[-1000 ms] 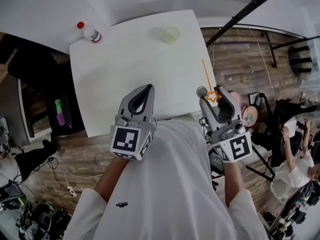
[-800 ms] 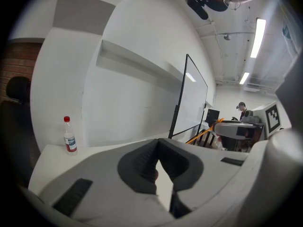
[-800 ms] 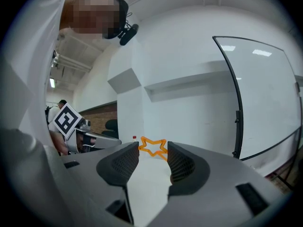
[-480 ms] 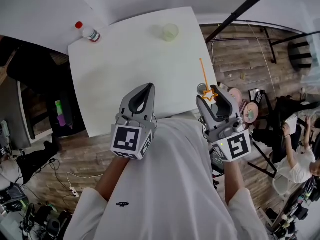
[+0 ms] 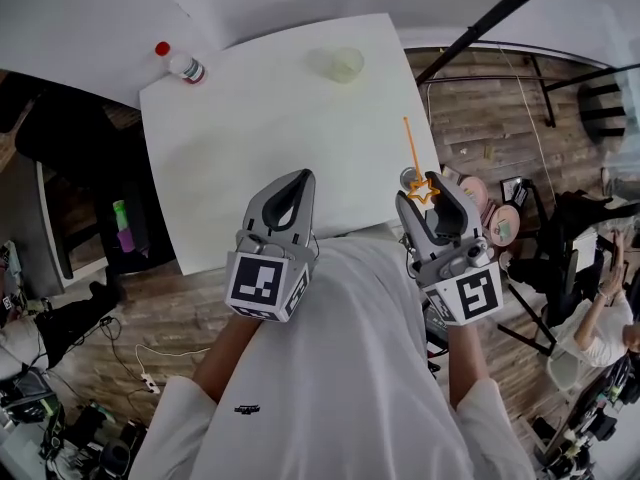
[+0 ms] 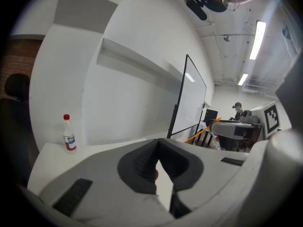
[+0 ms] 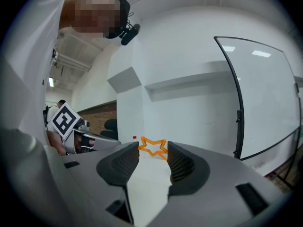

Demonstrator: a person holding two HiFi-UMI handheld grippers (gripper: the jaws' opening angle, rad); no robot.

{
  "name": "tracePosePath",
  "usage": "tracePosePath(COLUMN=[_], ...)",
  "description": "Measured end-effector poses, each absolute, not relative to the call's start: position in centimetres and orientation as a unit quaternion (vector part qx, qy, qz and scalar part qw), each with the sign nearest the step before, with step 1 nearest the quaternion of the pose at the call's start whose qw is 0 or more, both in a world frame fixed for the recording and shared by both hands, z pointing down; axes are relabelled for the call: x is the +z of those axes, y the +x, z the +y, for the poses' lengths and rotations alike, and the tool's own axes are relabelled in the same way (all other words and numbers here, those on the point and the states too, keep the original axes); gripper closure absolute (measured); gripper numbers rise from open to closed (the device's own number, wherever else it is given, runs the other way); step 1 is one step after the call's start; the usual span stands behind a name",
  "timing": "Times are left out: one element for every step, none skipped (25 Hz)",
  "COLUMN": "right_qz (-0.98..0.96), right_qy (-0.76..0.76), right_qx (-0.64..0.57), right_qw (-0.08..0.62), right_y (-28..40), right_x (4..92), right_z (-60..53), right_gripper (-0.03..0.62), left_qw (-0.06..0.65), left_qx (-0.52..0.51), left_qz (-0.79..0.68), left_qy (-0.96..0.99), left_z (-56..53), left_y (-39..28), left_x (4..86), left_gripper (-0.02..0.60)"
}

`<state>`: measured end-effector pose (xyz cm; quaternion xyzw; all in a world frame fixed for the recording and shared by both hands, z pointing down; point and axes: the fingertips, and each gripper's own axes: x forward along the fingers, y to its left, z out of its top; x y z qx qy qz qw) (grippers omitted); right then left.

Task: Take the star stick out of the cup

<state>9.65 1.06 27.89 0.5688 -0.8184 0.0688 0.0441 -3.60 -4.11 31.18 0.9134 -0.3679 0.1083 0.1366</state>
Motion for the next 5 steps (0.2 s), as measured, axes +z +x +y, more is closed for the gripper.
tracePosePath(right_qz=[-0.818, -0.818, -0.818, -0.818, -0.817], right_qy=[0.569, 0.569, 0.569, 0.57, 0.57], right_qx=[0.069, 0.07, 0.07, 0.071, 0.071], right_qw=[0.044, 0.043, 0.043, 0.043, 0.043], right_y=[9.51, 9.38, 9.25, 9.12, 9.0], right_x=[27.93, 27.99, 28.05, 28.11, 28.18], right_z=[1.04, 0.99, 0.9, 0.82, 0.73], right_gripper=[0.402, 0.402, 0.402, 0.402, 0.402], left_qw=[0.137, 0.138, 0.138, 0.138, 0.139], left_qx=[0.109, 0.109, 0.109, 0.11, 0.11], left_qz=[-0.368, -0.367, -0.367, -0.367, -0.367], left_qy=[0.913, 0.913, 0.913, 0.913, 0.913], left_z=[-4.08, -4.08, -4.1, -4.12, -4.15], left_y=[-3.69, -3.8, -3.91, -4.02, -4.12], left_x=[31.24, 31.3, 31.35, 31.41, 31.47], left_gripper=[0.578, 0.578, 0.578, 0.578, 0.578])
